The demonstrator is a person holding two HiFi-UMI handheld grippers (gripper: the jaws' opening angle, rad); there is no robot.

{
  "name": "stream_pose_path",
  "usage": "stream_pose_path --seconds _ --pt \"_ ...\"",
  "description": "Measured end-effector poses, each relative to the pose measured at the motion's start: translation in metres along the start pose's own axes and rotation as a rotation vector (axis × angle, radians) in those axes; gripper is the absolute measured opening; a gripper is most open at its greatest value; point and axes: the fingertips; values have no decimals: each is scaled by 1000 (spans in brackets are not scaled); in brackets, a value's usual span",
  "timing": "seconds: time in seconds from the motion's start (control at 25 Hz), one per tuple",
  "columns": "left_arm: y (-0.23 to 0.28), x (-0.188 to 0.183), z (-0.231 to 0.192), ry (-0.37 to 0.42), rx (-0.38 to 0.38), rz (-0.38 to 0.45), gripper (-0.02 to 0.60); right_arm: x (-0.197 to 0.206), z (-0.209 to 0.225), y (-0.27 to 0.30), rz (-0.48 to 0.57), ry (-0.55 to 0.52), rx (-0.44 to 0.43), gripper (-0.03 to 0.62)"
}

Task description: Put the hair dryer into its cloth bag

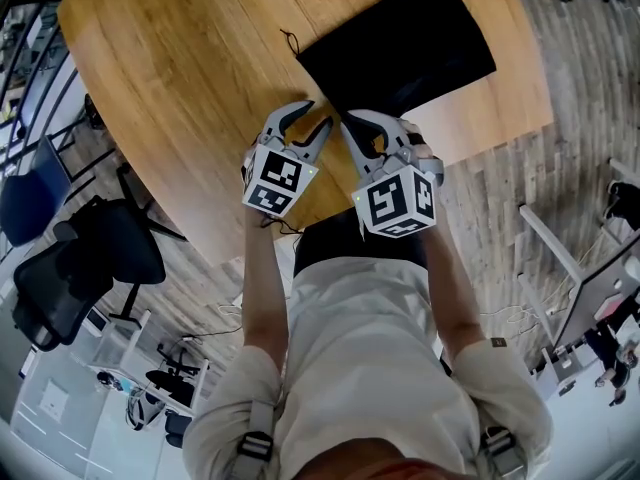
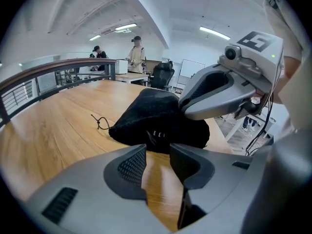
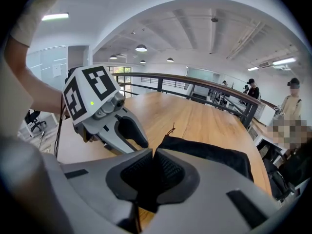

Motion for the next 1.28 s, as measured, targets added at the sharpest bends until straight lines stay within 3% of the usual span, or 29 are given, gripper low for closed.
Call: stream_pose_path --seconds 0.12,0.44,1.0,1.28 --pt "-12 -2 -1 -8 -32 17 163 0 -3 -1 -7 -15 -16 81" --pt "-46 -26 -9 -12 -157 101 101 -15 5 -15 26 -22 -6 86" --pt "-113 -108 -12 18 -283 284 21 -89 31 -57 199 2 23 29" --pt "-132 -116 -6 10 -295 321 19 -101 25 -70 244 28 -8 20"
Point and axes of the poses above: the fingertips, and each gripper's own axes: y forward along the fingers, z to its right, x out of its underside, and after that the axes turned 8 degrees about z, right-handed
